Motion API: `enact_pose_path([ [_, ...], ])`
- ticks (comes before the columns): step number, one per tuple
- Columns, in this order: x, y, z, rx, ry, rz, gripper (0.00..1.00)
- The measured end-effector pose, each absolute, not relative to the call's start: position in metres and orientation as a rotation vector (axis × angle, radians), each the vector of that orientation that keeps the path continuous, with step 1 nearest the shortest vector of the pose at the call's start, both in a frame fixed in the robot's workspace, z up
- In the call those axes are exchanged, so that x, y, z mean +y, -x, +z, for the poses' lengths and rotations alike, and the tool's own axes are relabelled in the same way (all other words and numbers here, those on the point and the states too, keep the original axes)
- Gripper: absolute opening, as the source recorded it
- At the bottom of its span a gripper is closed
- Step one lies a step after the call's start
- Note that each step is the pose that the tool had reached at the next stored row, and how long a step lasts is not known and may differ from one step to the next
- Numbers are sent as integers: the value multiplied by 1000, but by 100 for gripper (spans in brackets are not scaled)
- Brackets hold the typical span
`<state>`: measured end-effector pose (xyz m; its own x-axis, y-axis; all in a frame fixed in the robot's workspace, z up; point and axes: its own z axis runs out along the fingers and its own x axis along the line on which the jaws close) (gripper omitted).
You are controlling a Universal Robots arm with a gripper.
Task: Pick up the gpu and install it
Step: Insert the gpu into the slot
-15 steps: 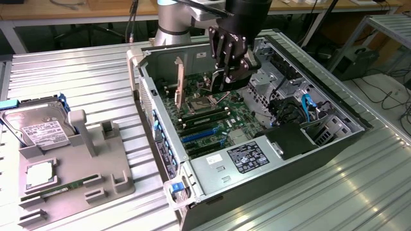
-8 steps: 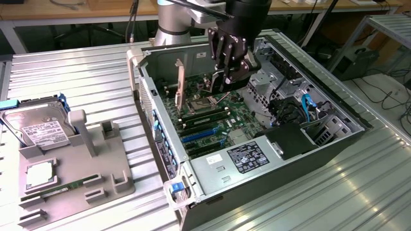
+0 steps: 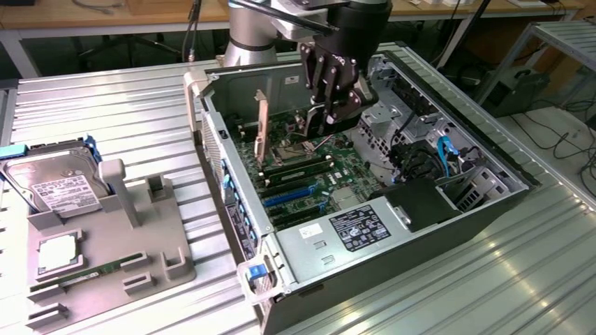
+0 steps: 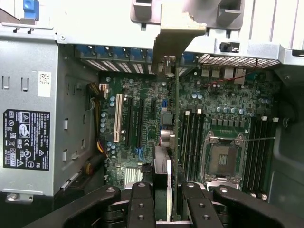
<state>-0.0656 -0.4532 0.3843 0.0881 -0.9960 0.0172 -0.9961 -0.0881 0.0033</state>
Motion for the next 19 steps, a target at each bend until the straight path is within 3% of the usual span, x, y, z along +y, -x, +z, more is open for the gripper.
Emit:
enact_pose_path([
  [19,-453,66,355,-2150,-2274,6,27],
])
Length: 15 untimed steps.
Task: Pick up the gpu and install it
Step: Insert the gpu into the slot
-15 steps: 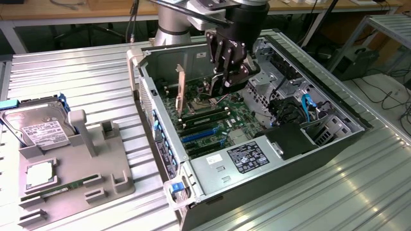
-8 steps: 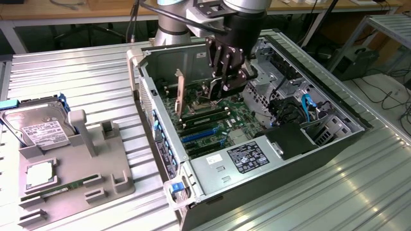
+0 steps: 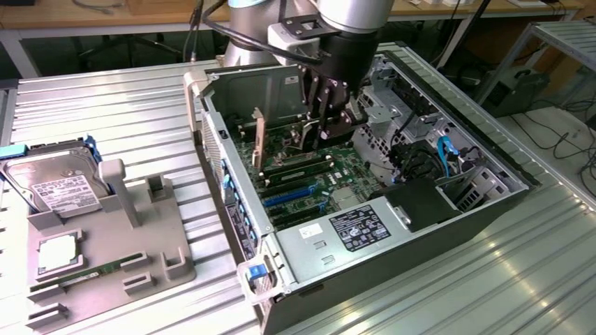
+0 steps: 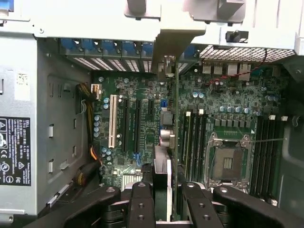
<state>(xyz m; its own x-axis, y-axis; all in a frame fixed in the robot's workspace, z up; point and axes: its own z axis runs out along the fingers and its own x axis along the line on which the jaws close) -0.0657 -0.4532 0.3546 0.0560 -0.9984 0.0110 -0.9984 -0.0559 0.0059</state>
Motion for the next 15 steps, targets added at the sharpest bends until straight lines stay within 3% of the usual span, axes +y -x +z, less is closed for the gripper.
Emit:
enact_pose_path([
  [15,-453,66,337,-2151,-2273,6,27],
])
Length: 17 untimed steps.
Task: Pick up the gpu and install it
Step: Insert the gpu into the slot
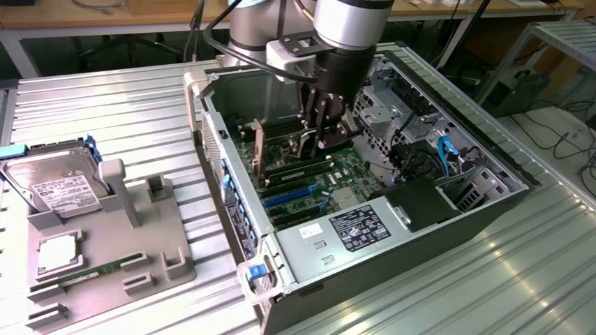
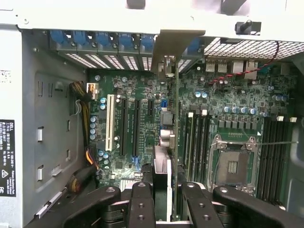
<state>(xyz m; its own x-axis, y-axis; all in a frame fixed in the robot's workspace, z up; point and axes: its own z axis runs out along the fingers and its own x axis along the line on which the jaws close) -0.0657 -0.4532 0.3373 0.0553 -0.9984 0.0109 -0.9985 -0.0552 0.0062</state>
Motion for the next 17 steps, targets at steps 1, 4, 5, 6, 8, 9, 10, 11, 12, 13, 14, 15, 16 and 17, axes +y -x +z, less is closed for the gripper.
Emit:
enact_pose_path([
  [1,-453,66,337,-2151,-2273,6,27],
  [4,-453,66,336,-2151,-2273,6,27],
  [5,-453,66,336,-2151,-2273,6,27],
  [6,-453,66,335,-2151,-2273,6,27],
  [8,-453,66,335,-2151,-2273,6,27],
  [9,-453,66,335,-2151,-2273,6,27],
  [10,-453,66,335,-2151,-2273,6,27],
  [11,-453,66,335,-2152,-2273,5,27],
  [12,-453,66,335,-2152,-2273,5,27],
  [13,-453,66,334,-2152,-2273,5,27],
  [14,-453,66,334,-2152,-2273,5,27],
  [15,-453,66,334,-2152,-2273,5,27],
  [16,-453,66,334,-2152,-2273,5,27],
  [17,-453,66,334,-2152,-2273,5,27],
])
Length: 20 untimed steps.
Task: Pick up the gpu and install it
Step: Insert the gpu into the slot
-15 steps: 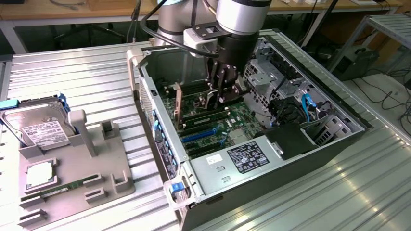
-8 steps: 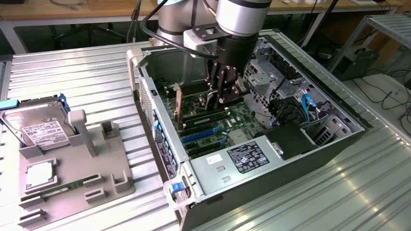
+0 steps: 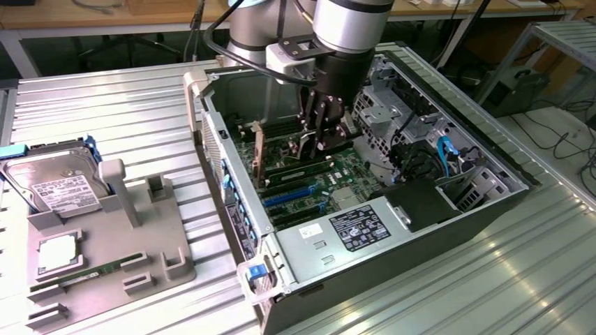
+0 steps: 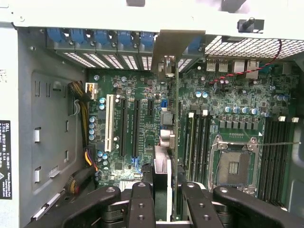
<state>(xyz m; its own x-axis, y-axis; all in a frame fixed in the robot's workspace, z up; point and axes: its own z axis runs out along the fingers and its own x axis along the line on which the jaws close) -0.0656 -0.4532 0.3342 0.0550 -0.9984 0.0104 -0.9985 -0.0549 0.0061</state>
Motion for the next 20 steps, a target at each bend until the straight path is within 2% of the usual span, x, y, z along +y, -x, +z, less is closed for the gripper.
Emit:
enact_pose_path([
  [14,-453,66,333,-2153,-2273,5,27],
  [20,-450,66,320,-2201,-2226,5,27],
])
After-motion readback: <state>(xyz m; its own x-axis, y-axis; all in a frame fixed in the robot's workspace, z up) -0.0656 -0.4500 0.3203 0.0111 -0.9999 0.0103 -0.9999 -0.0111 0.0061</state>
